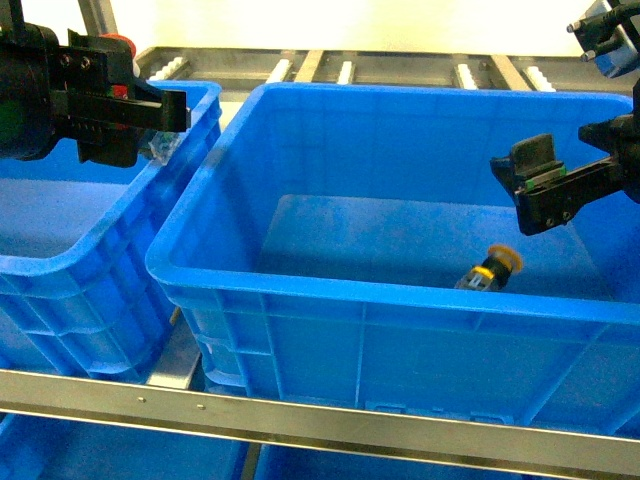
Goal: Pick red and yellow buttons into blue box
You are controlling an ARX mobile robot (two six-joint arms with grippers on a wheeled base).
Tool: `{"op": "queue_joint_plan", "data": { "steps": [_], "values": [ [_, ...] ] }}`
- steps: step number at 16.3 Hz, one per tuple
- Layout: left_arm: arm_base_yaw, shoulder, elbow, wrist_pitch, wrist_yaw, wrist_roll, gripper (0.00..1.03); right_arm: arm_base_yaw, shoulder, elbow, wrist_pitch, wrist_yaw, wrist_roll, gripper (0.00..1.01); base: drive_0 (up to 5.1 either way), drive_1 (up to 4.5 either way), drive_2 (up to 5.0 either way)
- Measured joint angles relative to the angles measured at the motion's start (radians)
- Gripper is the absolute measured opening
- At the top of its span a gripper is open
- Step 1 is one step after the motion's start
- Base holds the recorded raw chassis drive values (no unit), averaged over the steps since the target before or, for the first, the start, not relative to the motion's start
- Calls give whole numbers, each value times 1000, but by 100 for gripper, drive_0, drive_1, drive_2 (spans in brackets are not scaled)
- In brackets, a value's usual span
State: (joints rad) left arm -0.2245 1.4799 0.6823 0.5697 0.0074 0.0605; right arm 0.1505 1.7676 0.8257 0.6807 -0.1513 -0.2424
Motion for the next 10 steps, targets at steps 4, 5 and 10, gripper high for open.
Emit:
{"op": "queue_joint_plan", "data": {
  "steps": [4, 5, 10],
  "values": [
    [-12, 12, 18, -26, 1, 1, 24, 0, 0, 0, 0, 0, 0, 98, 0, 0, 0],
    [-27, 74, 95, -67, 37, -13, 24, 0, 0, 0, 0, 0, 0, 98, 0, 0, 0],
    [-145, 327, 333, -178, 95, -148, 24, 0, 0, 0, 0, 0, 0, 98, 0, 0, 0]
  ]
}}
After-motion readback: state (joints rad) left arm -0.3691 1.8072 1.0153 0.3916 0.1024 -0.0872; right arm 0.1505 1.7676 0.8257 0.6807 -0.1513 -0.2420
